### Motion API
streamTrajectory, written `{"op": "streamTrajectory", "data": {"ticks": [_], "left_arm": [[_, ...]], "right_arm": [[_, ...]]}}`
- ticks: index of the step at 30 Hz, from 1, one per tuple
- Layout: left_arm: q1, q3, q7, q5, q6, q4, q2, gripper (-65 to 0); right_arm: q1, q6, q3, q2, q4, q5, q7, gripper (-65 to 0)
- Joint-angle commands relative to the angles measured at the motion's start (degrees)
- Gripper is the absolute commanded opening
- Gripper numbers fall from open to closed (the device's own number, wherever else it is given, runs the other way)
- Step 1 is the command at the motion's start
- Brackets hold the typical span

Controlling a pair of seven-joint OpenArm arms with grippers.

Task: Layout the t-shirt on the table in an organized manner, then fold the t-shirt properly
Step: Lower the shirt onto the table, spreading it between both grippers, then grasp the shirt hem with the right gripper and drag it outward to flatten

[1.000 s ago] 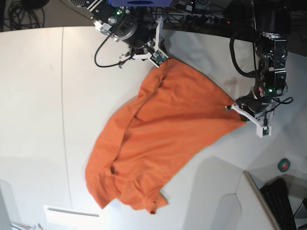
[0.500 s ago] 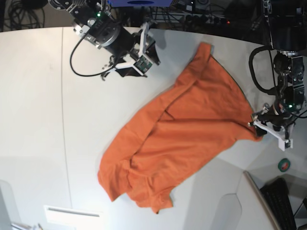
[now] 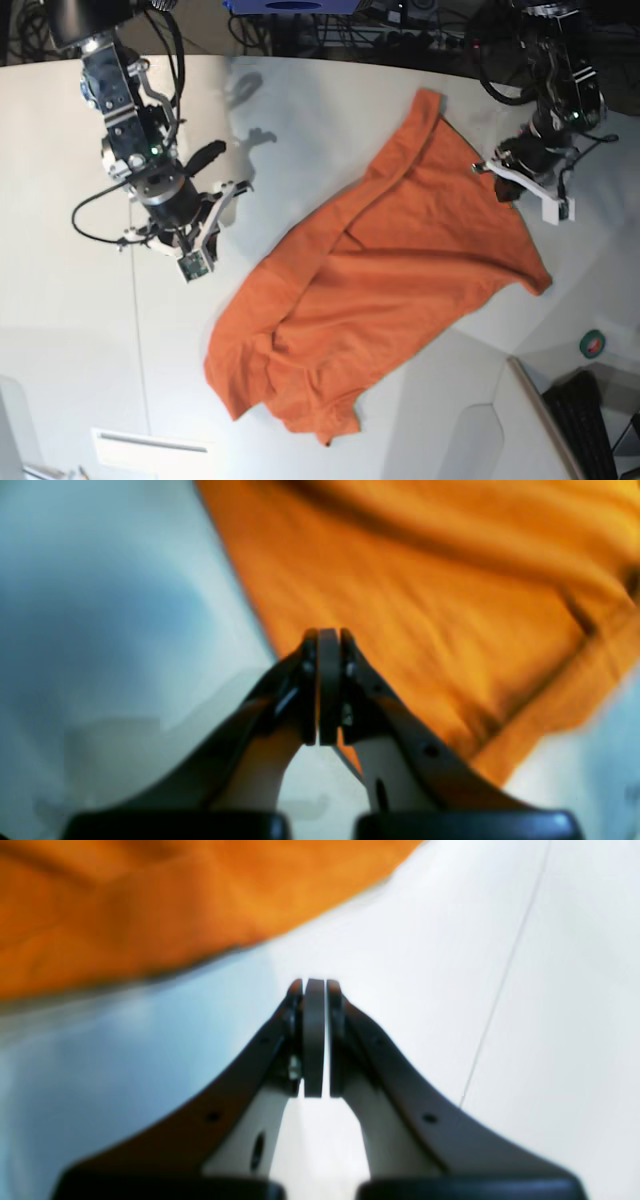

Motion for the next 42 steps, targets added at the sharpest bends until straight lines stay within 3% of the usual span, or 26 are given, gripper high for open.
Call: {"op": "streamTrajectory", "data": {"ticks": [1, 7, 12, 17, 21, 26, 31, 34, 42], "left_arm": [[-0.45, 0.46, -1.98, -0.53, 0.04, 0.15, 0.06, -65.0], [-0.37, 4.5, -2.07, -0.27, 0.04, -4.33, 2.08, -65.0], [-0.37, 4.68, -2.07, 0.0, 0.13, -5.65, 1.37, -65.0], [-1.25, 4.33, -2.77, 5.18, 0.13, -8.73, -1.0, -65.0], [1.74, 2.66, -3.3, 5.45, 0.13, -2.13, -1.26, -65.0], [3.24, 6.09, -2.33, 5.45, 0.13, 7.45, 3.22, -65.0], [-0.72, 10.22, -1.1, 6.06, 0.21, -0.02, 5.51, -65.0], [-1.77, 10.13, -1.19, 6.06, 0.21, -6.0, 4.71, -65.0], [-0.89, 10.04, -1.27, 5.89, 0.21, -7.23, -2.67, -65.0]], "right_arm": [[2.49, -0.03, -0.12, -0.54, -1.3, 0.01, 1.22, -65.0], [14.0, -0.03, -0.12, -3.79, -15.99, 0.01, 1.22, -65.0], [23.32, -0.03, -0.21, -6.69, -27.33, 0.01, 1.3, -65.0], [30.88, 0.06, -0.21, -9.77, -38.49, -0.08, 1.65, -65.0], [34.58, 0.06, -0.21, -10.91, -42.1, -0.08, 1.65, -65.0], [36.25, 0.06, -0.21, -11.09, -42.71, -0.08, 1.74, -65.0], [35.28, 0.06, -0.21, -11.18, -45.0, -0.08, 3.32, -65.0], [35.1, 0.06, -0.21, -11.18, -50.62, -0.08, 6.23, -65.0], [33.43, -0.29, -0.21, -10.74, -56.07, -0.08, 8.95, -65.0]]}}
